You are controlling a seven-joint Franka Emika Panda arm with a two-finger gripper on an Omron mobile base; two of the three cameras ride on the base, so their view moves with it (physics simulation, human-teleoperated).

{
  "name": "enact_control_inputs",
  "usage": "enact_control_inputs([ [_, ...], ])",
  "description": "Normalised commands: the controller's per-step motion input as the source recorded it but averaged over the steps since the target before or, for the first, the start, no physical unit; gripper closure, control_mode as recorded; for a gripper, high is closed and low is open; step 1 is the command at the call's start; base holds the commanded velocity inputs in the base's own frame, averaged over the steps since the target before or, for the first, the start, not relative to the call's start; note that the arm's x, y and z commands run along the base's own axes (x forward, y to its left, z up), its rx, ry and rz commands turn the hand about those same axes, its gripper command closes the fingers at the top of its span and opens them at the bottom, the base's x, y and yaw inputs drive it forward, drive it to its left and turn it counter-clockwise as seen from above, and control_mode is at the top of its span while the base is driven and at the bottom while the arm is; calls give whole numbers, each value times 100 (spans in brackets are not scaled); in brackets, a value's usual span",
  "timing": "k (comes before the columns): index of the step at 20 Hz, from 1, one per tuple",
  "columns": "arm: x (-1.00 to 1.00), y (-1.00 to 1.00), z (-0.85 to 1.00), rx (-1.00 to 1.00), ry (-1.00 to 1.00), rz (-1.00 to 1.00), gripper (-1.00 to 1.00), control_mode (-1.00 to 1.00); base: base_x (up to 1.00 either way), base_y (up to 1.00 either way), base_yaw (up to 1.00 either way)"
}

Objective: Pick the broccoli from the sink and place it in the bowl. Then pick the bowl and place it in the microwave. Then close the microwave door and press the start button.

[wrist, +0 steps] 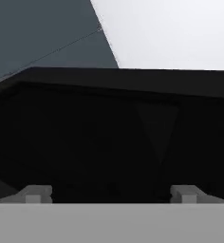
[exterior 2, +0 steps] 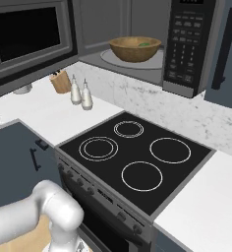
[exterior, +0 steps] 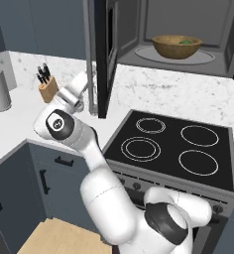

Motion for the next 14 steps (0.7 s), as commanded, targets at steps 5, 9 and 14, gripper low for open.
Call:
enact_control_inputs([
  [5,-9,-100,47,29,-17,2,-100,-100,0,0,0],
  [9,-9,-100,52,42,-13,3,-100,-100,0,0,0],
  [14,-15,-100,53,46,-13,5,-100,-100,0,0,0],
])
